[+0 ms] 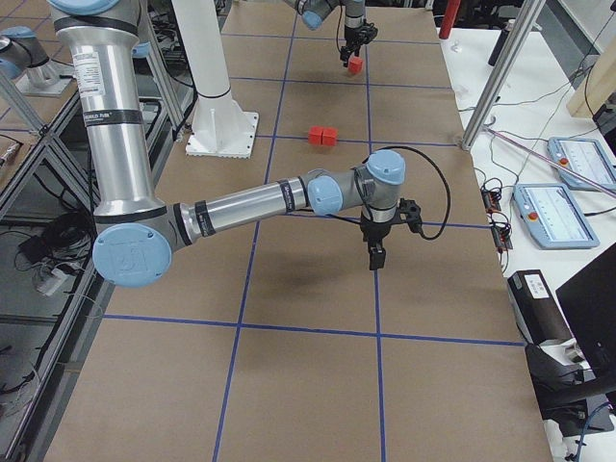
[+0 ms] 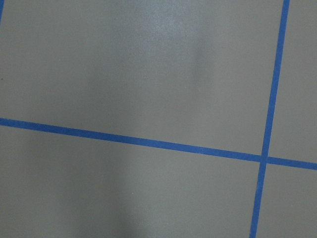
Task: Form red blocks into L shape at center
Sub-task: 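Grasp the remaining red cube with the left gripper and lift it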
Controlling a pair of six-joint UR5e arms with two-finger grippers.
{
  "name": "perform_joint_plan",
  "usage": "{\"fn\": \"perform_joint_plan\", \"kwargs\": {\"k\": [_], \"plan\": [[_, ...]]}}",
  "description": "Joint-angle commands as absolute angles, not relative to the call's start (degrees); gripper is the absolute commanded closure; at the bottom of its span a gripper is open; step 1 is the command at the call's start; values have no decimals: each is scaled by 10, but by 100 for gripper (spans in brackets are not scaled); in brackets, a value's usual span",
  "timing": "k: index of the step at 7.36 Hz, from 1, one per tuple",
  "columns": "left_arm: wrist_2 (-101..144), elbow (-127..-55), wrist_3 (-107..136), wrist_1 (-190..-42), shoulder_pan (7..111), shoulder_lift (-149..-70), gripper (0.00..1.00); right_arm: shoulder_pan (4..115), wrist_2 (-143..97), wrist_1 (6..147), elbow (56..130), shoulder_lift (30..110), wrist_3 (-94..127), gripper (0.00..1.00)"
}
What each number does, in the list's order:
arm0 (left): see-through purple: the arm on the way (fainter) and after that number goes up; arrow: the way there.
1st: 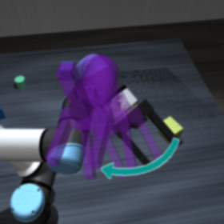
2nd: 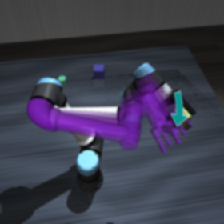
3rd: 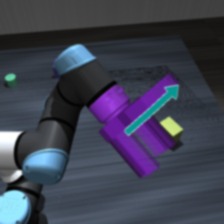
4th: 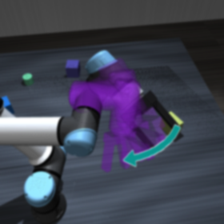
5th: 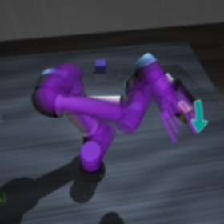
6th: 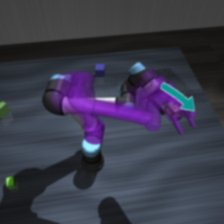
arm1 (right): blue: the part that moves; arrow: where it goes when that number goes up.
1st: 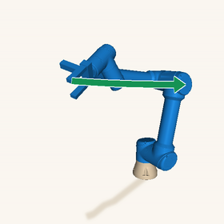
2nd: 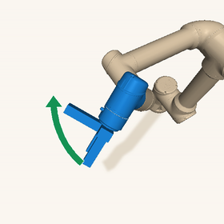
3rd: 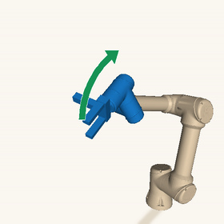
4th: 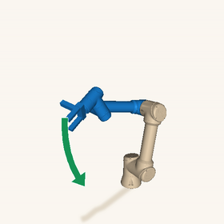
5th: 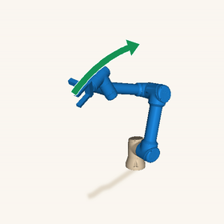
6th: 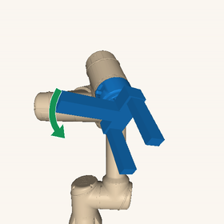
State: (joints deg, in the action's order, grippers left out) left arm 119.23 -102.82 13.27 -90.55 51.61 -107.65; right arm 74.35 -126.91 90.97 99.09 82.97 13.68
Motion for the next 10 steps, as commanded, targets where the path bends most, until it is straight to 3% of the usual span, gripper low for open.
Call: {"fn": "perform_joint_plan", "kwargs": {"k": [1, 2, 3, 10], "plan": [[1229, -996, -6, -971, 586, -1011, 12, 744, -1269, 910, 991, 830, 137, 1], [1244, -946, -7, -1038, 589, -1006, 12, 744, -1269, 909, 991, 829, 137, 1], [1244, -919, 9, -1072, 585, -1008, 1, 743, -1269, 909, 991, 828, 137, 1], [1244, -885, 147, -1101, 550, -1022, 1, 744, -1269, 910, 991, 828, 137, 1]]}}
